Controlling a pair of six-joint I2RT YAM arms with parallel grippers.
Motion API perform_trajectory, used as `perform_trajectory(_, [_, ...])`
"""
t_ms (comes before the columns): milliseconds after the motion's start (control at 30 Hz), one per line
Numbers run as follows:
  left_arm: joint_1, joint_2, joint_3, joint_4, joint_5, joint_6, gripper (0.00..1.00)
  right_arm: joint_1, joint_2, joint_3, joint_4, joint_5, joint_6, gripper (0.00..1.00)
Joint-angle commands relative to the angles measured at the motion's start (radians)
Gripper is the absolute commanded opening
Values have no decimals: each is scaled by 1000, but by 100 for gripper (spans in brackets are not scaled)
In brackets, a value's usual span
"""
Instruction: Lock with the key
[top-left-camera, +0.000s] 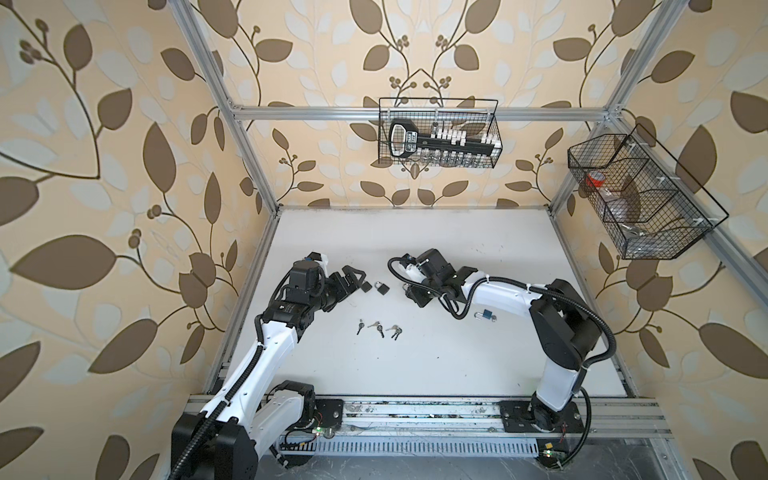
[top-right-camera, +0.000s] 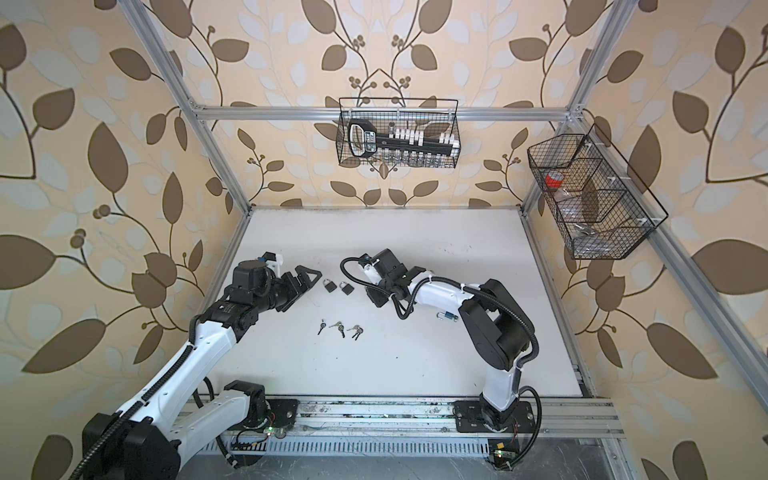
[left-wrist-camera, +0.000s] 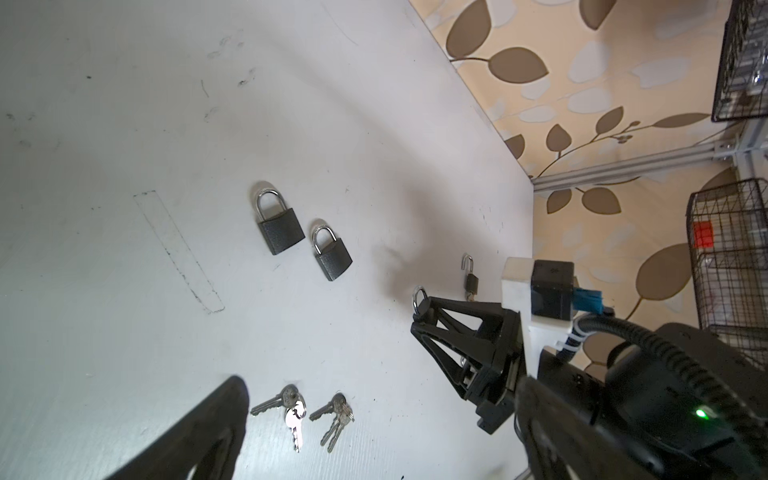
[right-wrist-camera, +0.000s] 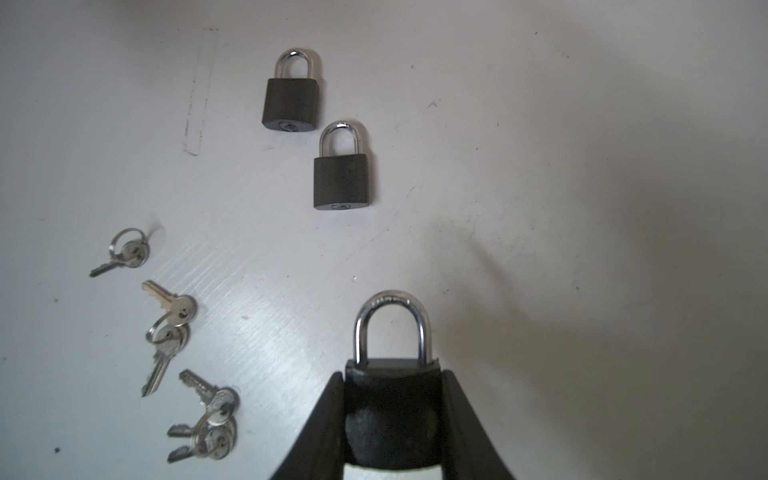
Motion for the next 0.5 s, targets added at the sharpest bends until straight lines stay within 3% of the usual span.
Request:
perform_trajectory(0, [39, 11, -26, 119, 111, -49, 99, 2, 47, 64, -4, 37, 13, 0])
perform_trajectory(467, [92, 2, -75, 146, 164, -69, 99, 15, 202, 185, -26, 70, 4, 1])
